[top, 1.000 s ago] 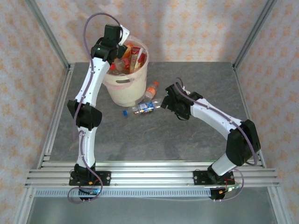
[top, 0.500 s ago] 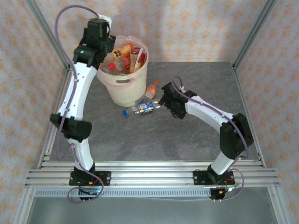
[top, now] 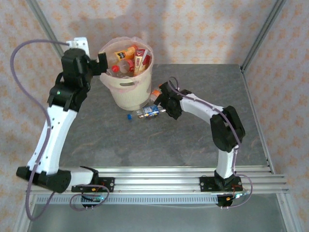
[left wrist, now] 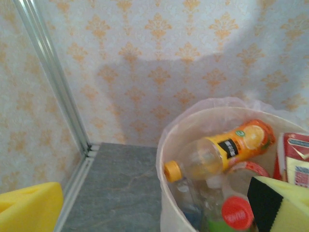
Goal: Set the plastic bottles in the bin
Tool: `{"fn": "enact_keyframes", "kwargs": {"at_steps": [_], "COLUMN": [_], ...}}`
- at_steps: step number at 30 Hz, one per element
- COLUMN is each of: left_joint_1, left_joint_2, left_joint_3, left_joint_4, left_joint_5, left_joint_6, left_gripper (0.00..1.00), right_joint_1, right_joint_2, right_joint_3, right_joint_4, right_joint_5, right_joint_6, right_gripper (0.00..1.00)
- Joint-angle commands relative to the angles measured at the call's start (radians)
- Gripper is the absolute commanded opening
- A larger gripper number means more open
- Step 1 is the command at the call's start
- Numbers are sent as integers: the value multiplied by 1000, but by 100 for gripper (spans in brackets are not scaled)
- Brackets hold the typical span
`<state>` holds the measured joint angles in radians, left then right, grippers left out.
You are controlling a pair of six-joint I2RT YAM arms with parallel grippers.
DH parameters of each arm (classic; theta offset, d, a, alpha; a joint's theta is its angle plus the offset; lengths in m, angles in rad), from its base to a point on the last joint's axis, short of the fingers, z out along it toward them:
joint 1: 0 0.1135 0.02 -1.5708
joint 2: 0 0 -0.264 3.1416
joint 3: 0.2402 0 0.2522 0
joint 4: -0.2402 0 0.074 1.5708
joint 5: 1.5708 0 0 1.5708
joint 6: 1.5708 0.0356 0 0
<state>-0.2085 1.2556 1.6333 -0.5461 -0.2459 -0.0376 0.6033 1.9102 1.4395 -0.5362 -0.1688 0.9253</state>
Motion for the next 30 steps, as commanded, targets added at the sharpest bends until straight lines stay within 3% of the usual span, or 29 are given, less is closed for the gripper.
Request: {"fn": "enact_keyframes", "kwargs": {"at_steps": [1, 12, 30], "left_joint_1": [6, 6, 0], "left_joint_2": [-88, -214, -241], "left_joint_3": [-86, -223, -288], "left_joint_4": [93, 73, 54], "left_joint_5": [62, 87, 180], "left_joint_6": [-113, -176, -224], "left_gripper": [100, 100, 100], "right_joint_1": [6, 6, 4], "right_joint_2": [34, 91, 124], "right_joint_3": [45, 38, -2], "right_joint_4": [35, 50, 50], "right_joint_5": [-29, -39, -64], "right_joint_6": [25, 34, -45], "right_gripper": [99, 99, 100]}}
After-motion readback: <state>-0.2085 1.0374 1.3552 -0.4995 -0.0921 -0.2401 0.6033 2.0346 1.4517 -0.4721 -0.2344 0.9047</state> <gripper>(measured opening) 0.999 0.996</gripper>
